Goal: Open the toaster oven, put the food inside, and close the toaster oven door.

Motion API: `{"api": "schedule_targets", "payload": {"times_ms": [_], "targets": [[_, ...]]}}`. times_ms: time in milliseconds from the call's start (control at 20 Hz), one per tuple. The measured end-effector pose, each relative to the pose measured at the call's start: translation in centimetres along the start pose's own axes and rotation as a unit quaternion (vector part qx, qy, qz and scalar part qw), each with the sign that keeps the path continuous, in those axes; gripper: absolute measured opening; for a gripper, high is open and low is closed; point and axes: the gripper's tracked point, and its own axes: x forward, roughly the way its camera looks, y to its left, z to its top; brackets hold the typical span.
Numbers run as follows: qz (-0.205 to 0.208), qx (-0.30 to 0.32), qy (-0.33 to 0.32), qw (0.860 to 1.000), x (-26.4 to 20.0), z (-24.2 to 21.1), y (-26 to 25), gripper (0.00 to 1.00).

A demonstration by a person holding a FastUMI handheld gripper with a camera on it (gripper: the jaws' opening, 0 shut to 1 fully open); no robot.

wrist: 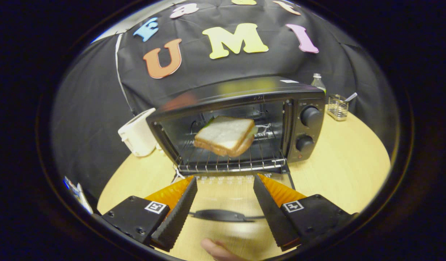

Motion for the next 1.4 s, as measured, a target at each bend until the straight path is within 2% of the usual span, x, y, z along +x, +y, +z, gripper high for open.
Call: {"api": "schedule_targets", "payload": {"times_ms": [250, 450, 600, 650, 900, 1150, 1400], "targets": [[-0.033, -0.029, -0.006, 0.999, -2.3, -4.7, 0.7, 1.0], [-0.038, -0.024, 0.031, 0.999, -2.0, -8.0, 1.2, 1.0], [-0.022, -0.008, 0.072, 0.997, -1.0, -10.1, 2.0, 1.0], [-0.035, -0.006, 0.081, 0.996, -0.8, -10.6, 1.7, 1.0], [-0.068, -0.022, 0.076, 0.995, 0.2, -10.4, 0.9, 1.0], [-0.064, -0.023, 0.07, 0.995, -0.4, -9.9, 1.1, 1.0], [-0.057, -0.029, 0.028, 0.998, -2.4, -7.6, 1.6, 1.0]]}}
